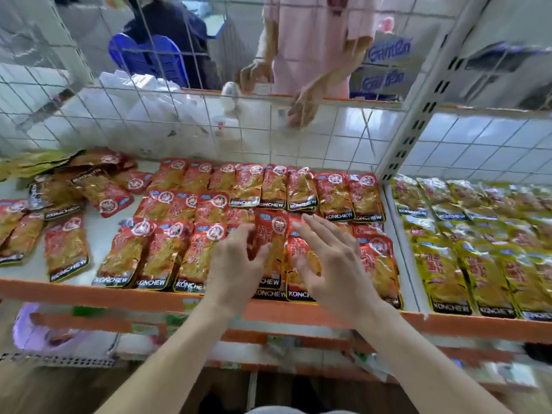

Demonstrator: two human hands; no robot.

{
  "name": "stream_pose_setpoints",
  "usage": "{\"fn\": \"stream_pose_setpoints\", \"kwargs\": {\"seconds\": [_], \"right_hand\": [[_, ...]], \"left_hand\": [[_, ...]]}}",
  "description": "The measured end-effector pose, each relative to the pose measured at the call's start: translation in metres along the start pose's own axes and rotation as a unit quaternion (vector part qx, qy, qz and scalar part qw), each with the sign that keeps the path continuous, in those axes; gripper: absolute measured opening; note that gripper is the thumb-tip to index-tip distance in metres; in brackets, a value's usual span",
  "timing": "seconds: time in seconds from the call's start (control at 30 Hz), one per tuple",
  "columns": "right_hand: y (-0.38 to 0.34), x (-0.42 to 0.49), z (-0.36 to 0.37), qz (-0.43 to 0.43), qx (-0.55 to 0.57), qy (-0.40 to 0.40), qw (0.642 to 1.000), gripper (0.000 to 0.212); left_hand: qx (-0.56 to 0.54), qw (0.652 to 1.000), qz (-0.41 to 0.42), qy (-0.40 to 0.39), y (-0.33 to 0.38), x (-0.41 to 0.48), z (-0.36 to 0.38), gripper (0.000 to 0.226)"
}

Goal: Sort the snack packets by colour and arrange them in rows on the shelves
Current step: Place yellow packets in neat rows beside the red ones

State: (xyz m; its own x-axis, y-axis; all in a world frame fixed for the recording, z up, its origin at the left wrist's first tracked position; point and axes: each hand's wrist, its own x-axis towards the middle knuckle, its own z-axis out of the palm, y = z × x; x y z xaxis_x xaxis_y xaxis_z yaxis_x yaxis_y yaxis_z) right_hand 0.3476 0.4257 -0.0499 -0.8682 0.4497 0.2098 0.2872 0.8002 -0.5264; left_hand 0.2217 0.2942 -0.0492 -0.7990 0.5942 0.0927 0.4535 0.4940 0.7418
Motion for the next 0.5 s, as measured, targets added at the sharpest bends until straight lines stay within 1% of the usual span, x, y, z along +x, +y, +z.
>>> {"fn": "stream_pose_setpoints", "kwargs": {"seconds": [0.1,0.2,0.37,0.43,0.5], "right_hand": [[0.000,0.000,0.003,0.020,-0.016,0.016,1.000,0.057],[0.000,-0.001,0.005,0.033,-0.020,0.028,0.999,0.056],[0.002,-0.004,0.013,0.040,-0.036,0.013,0.998,0.059],[0.003,-0.005,0.014,0.043,-0.043,0.007,0.998,0.059],[0.004,-0.006,0.014,0.041,-0.052,0.003,0.998,0.059]], "left_hand": [[0.058,0.998,0.029,-0.004,0.001,-0.006,0.002,0.050],[0.111,0.993,0.038,-0.022,-0.007,-0.011,0.004,0.056],[0.173,0.983,0.055,-0.017,-0.019,-0.010,0.006,0.066],[0.191,0.979,0.071,-0.004,-0.022,-0.009,0.007,0.066],[0.204,0.973,0.109,0.015,-0.023,-0.008,0.007,0.062]]}}
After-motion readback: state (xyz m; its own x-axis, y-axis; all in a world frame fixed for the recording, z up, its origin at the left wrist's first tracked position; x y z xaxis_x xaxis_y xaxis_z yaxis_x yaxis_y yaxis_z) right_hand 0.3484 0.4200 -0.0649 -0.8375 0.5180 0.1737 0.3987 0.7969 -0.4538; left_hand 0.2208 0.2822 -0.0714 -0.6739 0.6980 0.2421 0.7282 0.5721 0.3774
